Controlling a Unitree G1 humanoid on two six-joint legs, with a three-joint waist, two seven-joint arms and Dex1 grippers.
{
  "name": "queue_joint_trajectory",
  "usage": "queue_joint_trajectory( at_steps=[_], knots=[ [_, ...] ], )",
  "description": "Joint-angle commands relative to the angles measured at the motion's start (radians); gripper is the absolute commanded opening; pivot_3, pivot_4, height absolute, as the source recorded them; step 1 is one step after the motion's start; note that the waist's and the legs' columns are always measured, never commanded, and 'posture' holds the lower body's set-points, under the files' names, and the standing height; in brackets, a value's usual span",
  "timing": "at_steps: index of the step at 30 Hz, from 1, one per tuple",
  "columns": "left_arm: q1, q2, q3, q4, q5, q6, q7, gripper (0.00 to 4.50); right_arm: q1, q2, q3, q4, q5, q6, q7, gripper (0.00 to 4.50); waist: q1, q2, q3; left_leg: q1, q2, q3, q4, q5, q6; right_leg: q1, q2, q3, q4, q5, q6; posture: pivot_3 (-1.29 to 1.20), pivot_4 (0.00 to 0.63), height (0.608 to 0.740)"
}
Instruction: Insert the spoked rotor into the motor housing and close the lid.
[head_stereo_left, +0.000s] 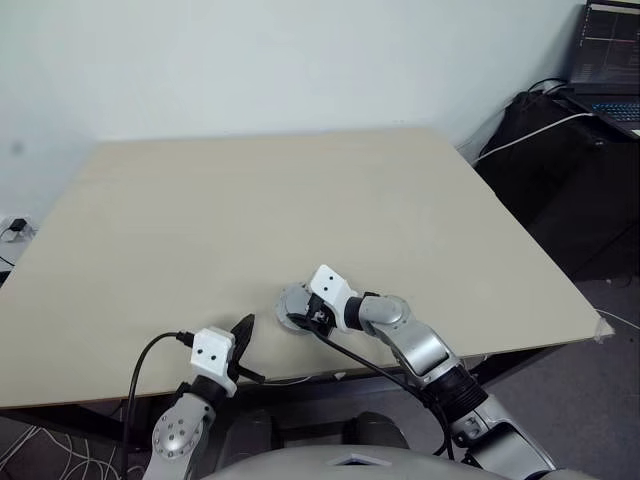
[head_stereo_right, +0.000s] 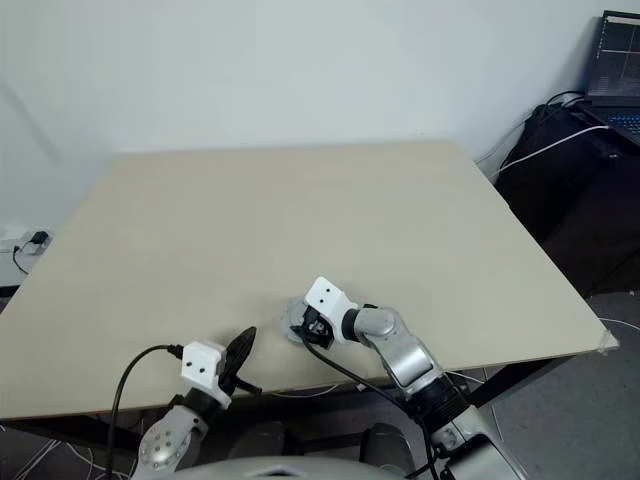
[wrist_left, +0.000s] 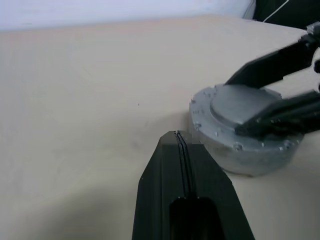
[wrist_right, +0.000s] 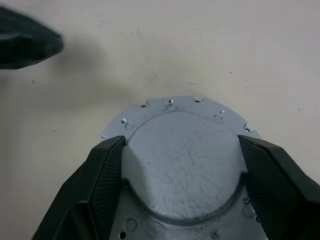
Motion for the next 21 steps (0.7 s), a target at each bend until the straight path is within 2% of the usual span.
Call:
queue_joint_trajectory(
  at_steps=[1, 4, 13, 21],
  knots=[
    [-0.069, 0.0, 0.006, -0.052, -0.034, 0.115, -0.008, 0.0, 0.001, -0.013, 0.001, 0.022, -0.027, 0.027, -0.011, 3.21, -0.001, 0.0, 0.0, 0.0, 0.0, 0.0, 0.0, 0.0, 0.0, 0.0, 0.0, 0.0, 0.0, 0.0, 0.0, 0.0, 0.0, 0.74],
    [-0.133, 0.001, 0.02, -0.047, -0.097, 0.182, -0.042, 0.0, 0.004, -0.012, 0.0, 0.019, -0.026, 0.028, -0.014, 3.21, -0.001, 0.0, -0.001, 0.0, 0.0, 0.0, 0.001, 0.0, 0.0, 0.001, 0.001, 0.0, 0.0, 0.0, 0.0, 0.0, 0.0, 0.74],
    [-0.322, 0.049, 0.069, -0.079, -0.31, 0.585, -0.134, 0.0, 0.007, -0.007, -0.004, 0.008, -0.023, 0.033, -0.023, 3.21, -0.001, -0.002, -0.003, 0.001, 0.0, -0.001, 0.002, 0.0, 0.0, 0.003, 0.003, 0.001, 0.0, 0.001, 0.001, 0.0, 0.0, 0.74],
    [-0.411, 0.097, 0.051, -0.039, -0.329, 0.79, -0.179, 0.0, 0.015, -0.005, -0.009, -0.007, -0.019, 0.041, -0.032, 3.21, -0.001, -0.002, -0.003, 0.002, 0.0, -0.001, 0.002, 0.001, -0.001, 0.003, 0.005, 0.003, 0.0, 0.001, 0.001, 0.0, 0.0, 0.74]
  ],
)
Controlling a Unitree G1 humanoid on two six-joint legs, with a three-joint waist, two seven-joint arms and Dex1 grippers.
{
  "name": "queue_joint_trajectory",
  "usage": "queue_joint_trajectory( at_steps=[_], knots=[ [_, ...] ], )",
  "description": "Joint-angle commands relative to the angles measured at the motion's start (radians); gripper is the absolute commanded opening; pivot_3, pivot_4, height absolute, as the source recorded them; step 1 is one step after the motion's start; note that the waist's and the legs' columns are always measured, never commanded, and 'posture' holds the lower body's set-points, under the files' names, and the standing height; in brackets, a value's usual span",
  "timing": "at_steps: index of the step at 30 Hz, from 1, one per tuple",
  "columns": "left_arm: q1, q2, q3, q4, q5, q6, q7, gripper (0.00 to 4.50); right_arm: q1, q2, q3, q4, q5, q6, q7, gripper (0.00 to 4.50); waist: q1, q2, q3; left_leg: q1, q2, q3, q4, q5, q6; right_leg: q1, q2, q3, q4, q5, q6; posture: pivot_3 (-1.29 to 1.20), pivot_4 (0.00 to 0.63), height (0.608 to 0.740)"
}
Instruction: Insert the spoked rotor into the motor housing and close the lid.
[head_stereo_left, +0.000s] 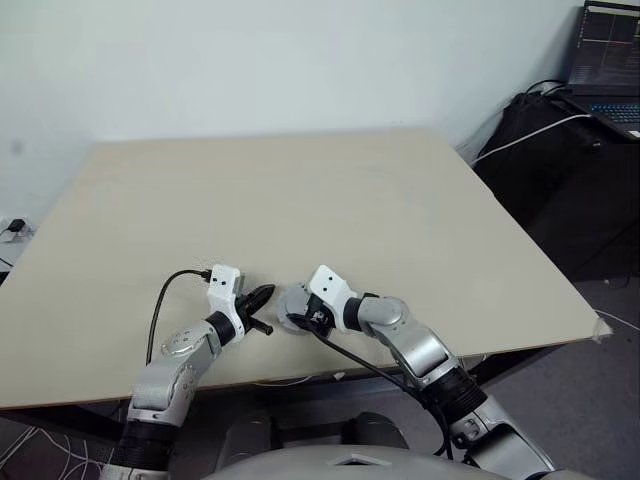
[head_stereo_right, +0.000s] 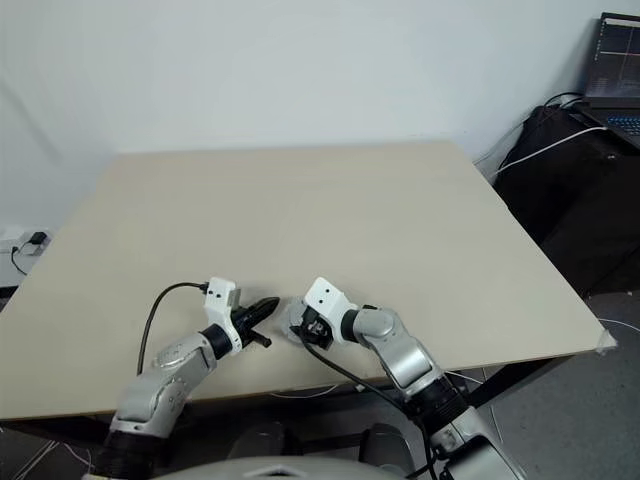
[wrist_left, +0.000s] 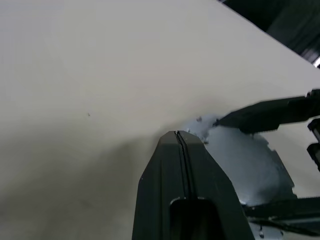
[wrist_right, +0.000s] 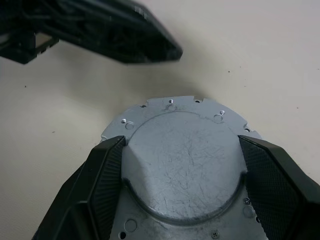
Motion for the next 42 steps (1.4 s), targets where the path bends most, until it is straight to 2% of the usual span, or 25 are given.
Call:
queue_joint_trajectory(
  at_steps=[1, 9, 23, 27, 35, 42],
  knots=[
    [-0.039, 0.006, -0.007, -0.01, -0.027, 0.063, -0.034, 0.0, 0.01, -0.011, -0.01, 0.001, -0.019, 0.027, -0.017, 3.21, 0.0, 0.0, 0.0, 0.0, 0.0, 0.0, 0.0, 0.0, 0.0, 0.0, 0.0, 0.0, 0.0, 0.0, 0.0, 0.0, 0.0, 0.74],
    [-0.072, 0.017, -0.041, 0.013, 0.018, 0.157, -0.027, 0.0, 0.012, -0.012, -0.012, -0.009, -0.017, 0.031, -0.02, 3.21, 0.0, 0.0, 0.0, 0.0, 0.0, 0.0, 0.0, 0.0, 0.0, 0.0, 0.0, 0.001, 0.0, 0.0, 0.0, 0.0, 0.0, 0.74],
    [-0.08, -0.004, -0.057, 0.018, 0.05, 0.212, -0.004, 0.0, 0.02, -0.012, -0.021, -0.05, 0.018, 0.03, 0.009, 3.21, 0.002, 0.0, -0.001, 0.0, 0.0, 0.0, 0.0, 0.0, 0.0, 0.0, 0.0, 0.002, 0.0, 0.0, 0.0, 0.0, 0.0, 0.74],
    [-0.082, -0.007, -0.056, 0.022, 0.052, 0.21, -0.011, 0.0, 0.041, -0.033, -0.038, -0.122, 0.031, 0.046, 0.009, 4.46, 0.001, 0.0, -0.002, 0.0, 0.0, 0.0, -0.001, 0.0, 0.0, 0.0, 0.0, 0.002, -0.001, 0.0, 0.0, 0.0, 0.0, 0.74],
    [-0.095, -0.016, -0.066, 0.03, 0.052, 0.208, -0.024, 0.0, 0.096, -0.07, -0.11, -0.24, 0.056, 0.088, -0.024, 4.46, 0.002, -0.001, -0.001, 0.0, 0.0, -0.001, -0.001, 0.0, 0.0, -0.001, 0.0, 0.002, -0.001, 0.0, 0.0, 0.0, 0.0, 0.74],
    [-0.102, -0.017, -0.073, 0.032, 0.055, 0.204, -0.033, 0.0, 0.214, -0.07, -0.266, -0.427, 0.205, 0.227, -0.041, 4.46, 0.008, -0.002, 0.0, -0.001, -0.001, -0.001, -0.001, 0.0, 0.0, -0.001, 0.0, 0.002, -0.002, 0.0, 0.0, 0.0, 0.0, 0.74]
  ],
)
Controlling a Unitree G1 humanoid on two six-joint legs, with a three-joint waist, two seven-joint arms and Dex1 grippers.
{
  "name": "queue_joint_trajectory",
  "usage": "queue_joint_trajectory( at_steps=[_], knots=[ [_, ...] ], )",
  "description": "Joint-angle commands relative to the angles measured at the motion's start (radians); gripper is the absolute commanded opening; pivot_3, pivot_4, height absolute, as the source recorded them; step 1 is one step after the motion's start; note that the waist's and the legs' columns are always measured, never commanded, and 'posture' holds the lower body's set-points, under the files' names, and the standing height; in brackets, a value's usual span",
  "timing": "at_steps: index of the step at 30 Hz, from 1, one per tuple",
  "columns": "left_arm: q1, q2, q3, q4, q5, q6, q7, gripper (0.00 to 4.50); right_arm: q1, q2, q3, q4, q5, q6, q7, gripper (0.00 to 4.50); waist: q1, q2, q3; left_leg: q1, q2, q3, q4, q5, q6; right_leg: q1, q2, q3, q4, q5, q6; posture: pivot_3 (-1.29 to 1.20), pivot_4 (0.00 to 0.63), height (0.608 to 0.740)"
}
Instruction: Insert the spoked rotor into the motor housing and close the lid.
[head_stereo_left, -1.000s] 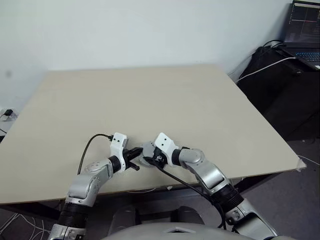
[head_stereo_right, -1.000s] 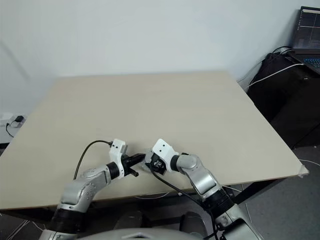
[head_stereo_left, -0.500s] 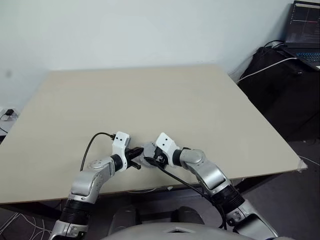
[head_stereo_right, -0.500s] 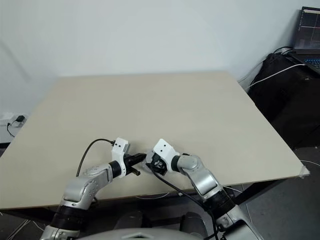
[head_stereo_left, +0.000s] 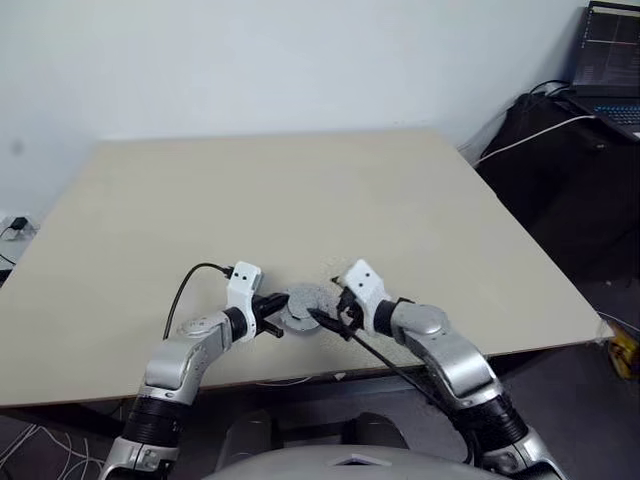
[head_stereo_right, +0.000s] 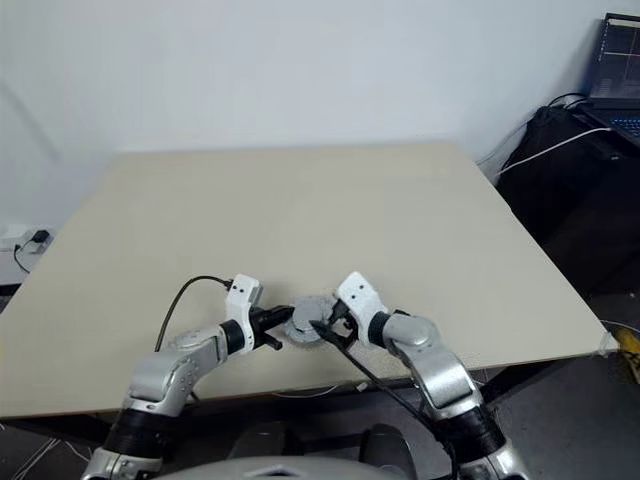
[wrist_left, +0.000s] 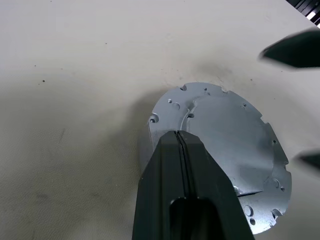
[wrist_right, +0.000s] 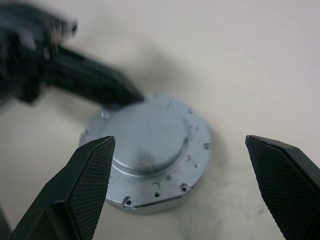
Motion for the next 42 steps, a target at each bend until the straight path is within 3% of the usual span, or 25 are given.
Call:
queue_joint_trajectory(
  at_steps=[1, 9, 12, 28, 42],
  knots=[
    [-0.009, -0.006, -0.02, 0.013, 0.006, 0.003, -0.013, 0.0, 0.038, 0.01, -0.077, -0.094, 0.079, 0.077, -0.024, 4.46, 0.001, 0.0, 0.0, 0.0, 0.0, 0.0, 0.0, 0.0, 0.0, 0.0, 0.0, 0.0, 0.0, 0.0, 0.0, 0.0, 0.0, 0.74],
    [-0.007, -0.008, -0.019, 0.015, 0.003, -0.004, -0.018, 0.0, 0.039, 0.326, -0.418, -0.092, 0.426, 0.521, -0.23, 4.46, 0.002, 0.001, 0.001, 0.0, 0.0, -0.002, -0.001, 0.0, 0.0, -0.001, 0.0, 0.0, 0.001, 0.0, 0.0, 0.0, 0.0, 0.74],
    [-0.003, -0.009, -0.021, 0.01, 0.002, -0.004, -0.019, 0.0, 0.003, 0.377, -0.495, -0.043, 0.472, 0.61, -0.288, 4.46, 0.003, 0.002, 0.001, -0.001, 0.0, -0.001, -0.001, 0.0, 0.0, -0.001, 0.0, 0.0, 0.0, 0.0, -0.001, 0.0, 0.0, 0.74],
    [0.021, -0.02, -0.013, -0.004, 0.002, -0.018, -0.005, 0.0, -0.048, 0.4, -0.46, 0.156, 0.525, 0.627, -0.31, 4.46, -0.004, 0.005, 0.001, -0.001, -0.001, -0.001, -0.004, 0.0, 0.0, -0.002, 0.0, 0.0, -0.002, 0.0, -0.001, 0.0, 0.0, 0.74],
    [0.018, -0.029, 0.003, 0.002, 0.002, -0.024, -0.001, 0.0, -0.113, 0.478, -0.567, 0.306, 0.727, 0.736, -0.343, 4.46, -0.008, 0.005, 0.001, -0.002, 0.0, -0.001, -0.004, 0.0, 0.0, -0.002, 0.0, 0.0, -0.002, 0.0, -0.001, 0.0, 0.0, 0.74]
  ],
)
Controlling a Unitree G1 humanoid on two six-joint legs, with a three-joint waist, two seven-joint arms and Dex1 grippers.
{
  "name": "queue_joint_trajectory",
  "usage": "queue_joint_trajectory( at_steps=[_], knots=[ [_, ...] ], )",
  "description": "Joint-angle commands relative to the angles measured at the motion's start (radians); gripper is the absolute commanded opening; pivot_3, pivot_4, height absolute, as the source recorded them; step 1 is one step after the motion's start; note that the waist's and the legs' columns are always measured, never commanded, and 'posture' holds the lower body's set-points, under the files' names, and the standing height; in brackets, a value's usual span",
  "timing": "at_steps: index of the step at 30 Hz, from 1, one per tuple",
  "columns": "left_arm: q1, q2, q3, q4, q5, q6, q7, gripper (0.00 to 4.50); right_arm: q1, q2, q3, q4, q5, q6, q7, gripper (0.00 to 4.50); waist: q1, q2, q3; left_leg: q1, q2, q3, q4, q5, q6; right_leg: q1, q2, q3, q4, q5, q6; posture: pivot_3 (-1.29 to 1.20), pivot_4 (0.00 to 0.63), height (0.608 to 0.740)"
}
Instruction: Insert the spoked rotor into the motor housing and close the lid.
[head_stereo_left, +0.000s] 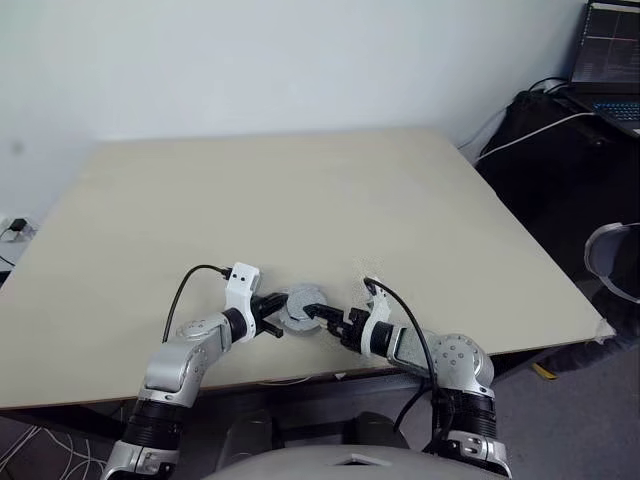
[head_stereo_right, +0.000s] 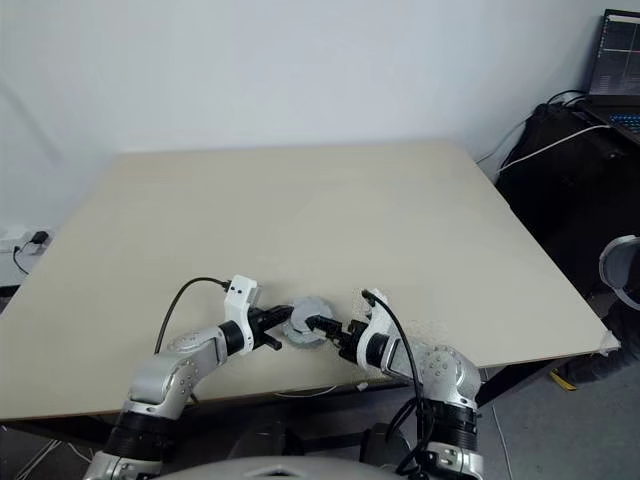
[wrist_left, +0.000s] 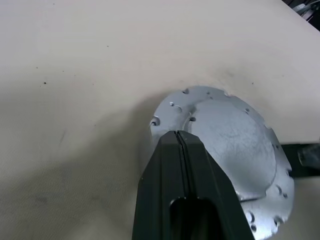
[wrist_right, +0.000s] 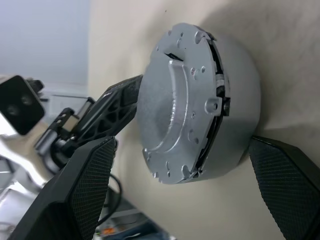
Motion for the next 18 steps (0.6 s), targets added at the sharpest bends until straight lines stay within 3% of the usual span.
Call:
queue_joint_trajectory(
  at_steps=[1, 10, 18],
  knots=[
    [0.003, -0.01, -0.015, 0.0, 0.002, 0.0, -0.003, 0.0, -0.055, 0.09, -0.021, 0.029, 0.07, 0.006, -0.001, 4.46, -0.001, 0.0, 0.0, 0.0, 0.0, 0.0, 0.0, 0.0, 0.0, 0.0, 0.0, 0.0, 0.0, 0.0, 0.0, 0.0, 0.0, 0.74],
    [0.01, -0.012, -0.012, -0.007, 0.001, 0.001, -0.002, 0.0, -0.083, 0.121, -0.057, 0.102, 0.104, -0.094, -0.07, 4.46, -0.006, 0.001, 0.001, 0.001, 0.001, 0.0, 0.0, 0.0, 0.0, 0.0, 0.001, 0.0, 0.0, 0.001, -0.001, 0.0, 0.0, 0.74],
    [0.007, -0.009, -0.01, -0.011, 0.001, 0.005, -0.003, 0.0, -0.053, 0.104, 0.032, 0.07, 0.129, -0.047, -0.065, 4.46, -0.002, 0.002, 0.001, 0.0, 0.0, 0.0, -0.001, 0.0, 0.0, -0.001, 0.001, 0.0, -0.001, 0.001, -0.002, 0.0, 0.0, 0.74]
  ],
)
